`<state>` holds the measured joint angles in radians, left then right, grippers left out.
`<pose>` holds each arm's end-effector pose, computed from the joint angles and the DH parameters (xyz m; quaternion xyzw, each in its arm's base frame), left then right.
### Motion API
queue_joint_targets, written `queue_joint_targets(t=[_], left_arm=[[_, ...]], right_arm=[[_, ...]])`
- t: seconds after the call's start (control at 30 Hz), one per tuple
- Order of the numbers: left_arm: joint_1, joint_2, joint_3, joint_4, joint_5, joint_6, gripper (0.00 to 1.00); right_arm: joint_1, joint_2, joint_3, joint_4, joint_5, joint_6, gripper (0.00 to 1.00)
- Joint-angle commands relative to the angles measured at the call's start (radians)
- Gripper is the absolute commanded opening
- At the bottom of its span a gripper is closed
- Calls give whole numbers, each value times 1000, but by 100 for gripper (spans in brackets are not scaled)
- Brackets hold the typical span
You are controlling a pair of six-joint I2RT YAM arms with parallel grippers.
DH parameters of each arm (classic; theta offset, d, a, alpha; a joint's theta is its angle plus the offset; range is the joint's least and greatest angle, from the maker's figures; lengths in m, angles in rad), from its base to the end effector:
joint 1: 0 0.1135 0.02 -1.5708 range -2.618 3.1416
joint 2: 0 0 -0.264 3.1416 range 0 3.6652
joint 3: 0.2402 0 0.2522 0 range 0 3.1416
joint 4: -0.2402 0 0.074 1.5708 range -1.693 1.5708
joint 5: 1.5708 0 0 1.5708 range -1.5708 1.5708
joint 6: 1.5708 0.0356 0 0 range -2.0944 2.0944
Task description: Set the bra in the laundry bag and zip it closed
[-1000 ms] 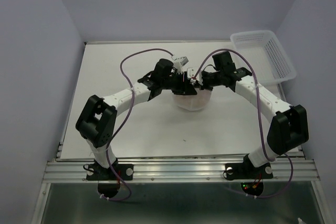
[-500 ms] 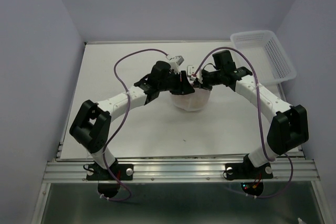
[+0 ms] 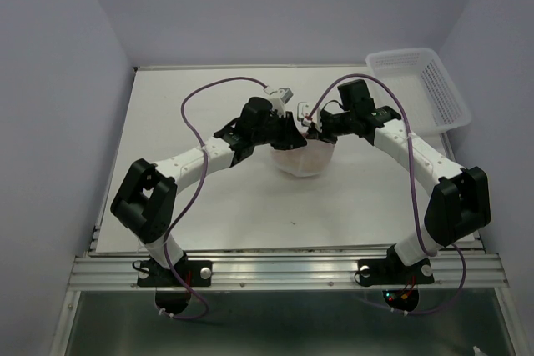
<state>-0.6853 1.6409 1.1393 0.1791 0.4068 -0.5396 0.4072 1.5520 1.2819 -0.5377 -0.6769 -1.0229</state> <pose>0.2879 -0.2535 0.2779 0.1756 0.7840 -0.4632 0.3741 0.3010 0.1541 0.2964 -0.6673 0.5800 0.1873 0.4281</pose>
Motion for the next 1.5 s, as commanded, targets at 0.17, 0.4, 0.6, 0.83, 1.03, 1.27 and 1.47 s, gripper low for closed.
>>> queue_joint_targets(t=[0.17,0.4,0.6,0.83,1.03,1.27,1.47], left_arm=[[-3,-30,30,13,-17,23,0],[-2,-76,-56,-67,-103,23,0],[39,-113,-98,-133,-140,12,0],[111,-142,-179,-133,-154,-13,0],[182,-102,-251,-76,-131,-49,0],[182,-141,-217,-64,-108,-46,0],[121,-207,-145,-118,-160,-98,0]], right_arm=[[10,-10,42,41,14,7,8],[10,-33,7,41,89,-136,1],[-10,-79,-59,38,56,-245,1],[-28,-105,-92,35,22,-267,1],[-38,-179,-154,24,-45,-302,1],[-59,-153,-153,21,-47,-234,23],[-59,-67,0,1,-115,13,100]])
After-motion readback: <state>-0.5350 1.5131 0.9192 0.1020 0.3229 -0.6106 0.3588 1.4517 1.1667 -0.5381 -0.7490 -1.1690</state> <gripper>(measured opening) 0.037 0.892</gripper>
